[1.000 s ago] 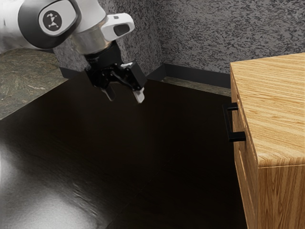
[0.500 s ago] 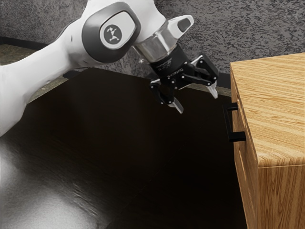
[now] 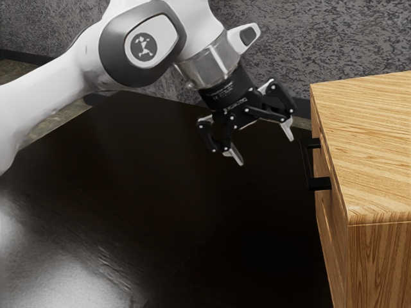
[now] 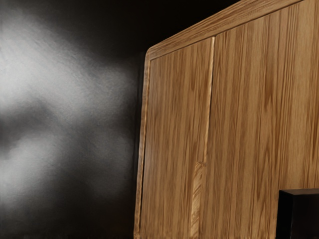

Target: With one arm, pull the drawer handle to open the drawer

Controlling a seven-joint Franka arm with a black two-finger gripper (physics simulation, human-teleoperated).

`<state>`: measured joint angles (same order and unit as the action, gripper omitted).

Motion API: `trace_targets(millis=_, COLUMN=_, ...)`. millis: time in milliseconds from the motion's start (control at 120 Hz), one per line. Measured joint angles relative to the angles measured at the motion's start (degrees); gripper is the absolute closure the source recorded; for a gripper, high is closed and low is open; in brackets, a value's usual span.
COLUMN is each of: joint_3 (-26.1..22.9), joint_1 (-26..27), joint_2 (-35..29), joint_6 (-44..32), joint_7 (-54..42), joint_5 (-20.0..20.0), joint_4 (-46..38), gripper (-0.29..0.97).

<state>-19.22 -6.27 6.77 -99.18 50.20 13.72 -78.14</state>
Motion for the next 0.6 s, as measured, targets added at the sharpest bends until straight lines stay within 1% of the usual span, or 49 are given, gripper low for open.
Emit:
trace_targets(millis=200, joint_3=0.0, joint_1=0.5, joint_2=-0.4, joint_6=0.4, joint_7=2.5, joint_5=0.2, joint_4=-0.7, gripper=0.0)
trace_targets(millis=383, joint_3=0.0, joint_1=2.2, joint_2=-2.2, joint_6=0.5, joint_7=4.1, joint_5=0.2, joint_4=-3.4, gripper=0.0)
trace_targets(millis=600, joint_3=0.2, joint_1=1.4, joint_2=-1.6, joint_6=-5.8, joint_7=4.3, joint_5=-0.3, joint_4=-3.7, gripper=0.0)
